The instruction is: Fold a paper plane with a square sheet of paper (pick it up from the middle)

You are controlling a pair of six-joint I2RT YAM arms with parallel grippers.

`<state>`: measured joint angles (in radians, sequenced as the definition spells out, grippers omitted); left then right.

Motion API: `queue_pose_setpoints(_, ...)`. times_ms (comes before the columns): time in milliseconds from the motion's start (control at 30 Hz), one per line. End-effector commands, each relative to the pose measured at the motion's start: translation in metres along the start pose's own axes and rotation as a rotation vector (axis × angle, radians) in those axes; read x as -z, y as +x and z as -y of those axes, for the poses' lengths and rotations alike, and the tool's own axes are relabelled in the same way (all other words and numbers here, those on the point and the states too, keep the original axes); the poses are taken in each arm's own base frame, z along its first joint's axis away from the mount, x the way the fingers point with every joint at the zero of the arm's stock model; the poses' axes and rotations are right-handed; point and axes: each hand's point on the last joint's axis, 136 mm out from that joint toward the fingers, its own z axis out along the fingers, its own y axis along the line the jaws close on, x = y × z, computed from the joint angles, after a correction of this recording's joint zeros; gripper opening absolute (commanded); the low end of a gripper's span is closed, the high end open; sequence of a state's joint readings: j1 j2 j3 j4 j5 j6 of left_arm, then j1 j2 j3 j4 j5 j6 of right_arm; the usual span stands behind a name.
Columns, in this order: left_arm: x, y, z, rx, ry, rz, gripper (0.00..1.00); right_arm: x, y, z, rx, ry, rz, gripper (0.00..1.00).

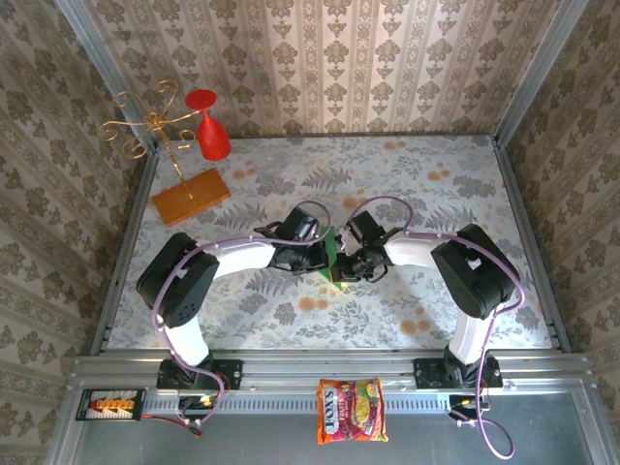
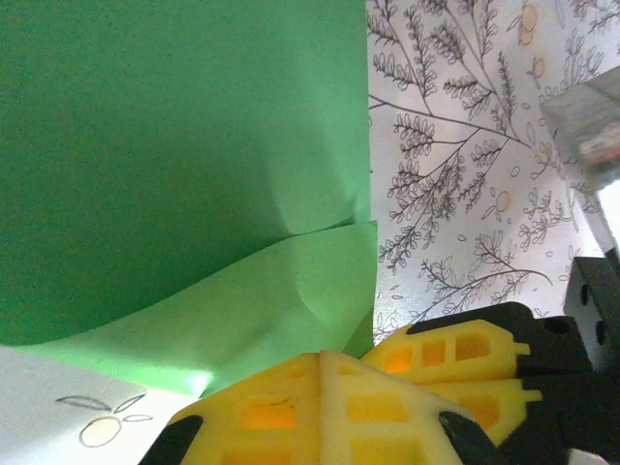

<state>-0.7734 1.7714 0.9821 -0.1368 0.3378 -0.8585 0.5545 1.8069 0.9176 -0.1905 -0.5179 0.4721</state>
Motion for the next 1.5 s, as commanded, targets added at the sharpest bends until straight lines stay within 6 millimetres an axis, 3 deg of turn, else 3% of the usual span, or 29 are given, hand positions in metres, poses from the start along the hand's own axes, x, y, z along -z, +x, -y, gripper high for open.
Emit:
queue_pose_setpoints(0, -0.011, 0.010, 0.001, -0.019, 0.026, -0.044, 0.00, -0.010, 0.021, 0.029, -0.060, 0.105, -0.076, 0.07)
queue_pose_setpoints(567, -0.025, 0.021, -0.021, 0.007, 0.062, -0.040, 0.00, -0.010, 0.026, 0.035, -0.081, 0.133, -0.094, 0.07)
queue_pose_setpoints(733, -0.023, 0.020, -0.038, 0.005, 0.055, -0.025, 0.00, -0.011, 0.032, 0.042, -0.092, 0.159, -0.105, 0.07)
queue_pose_setpoints(967, -0.018, 0.007, -0.060, 0.026, 0.052, 0.006, 0.00, -0.010, 0.047, 0.059, -0.097, 0.231, -0.143, 0.06)
queue_pose_setpoints(1200, -0.001, -0.016, -0.092, 0.088, 0.019, 0.065, 0.00, -0.008, 0.054, 0.069, -0.103, 0.274, -0.154, 0.06)
queue_pose_setpoints(1467, 0.016, -0.030, -0.119, 0.125, -0.022, 0.101, 0.00, -0.008, 0.044, 0.059, -0.075, 0.237, -0.128, 0.07)
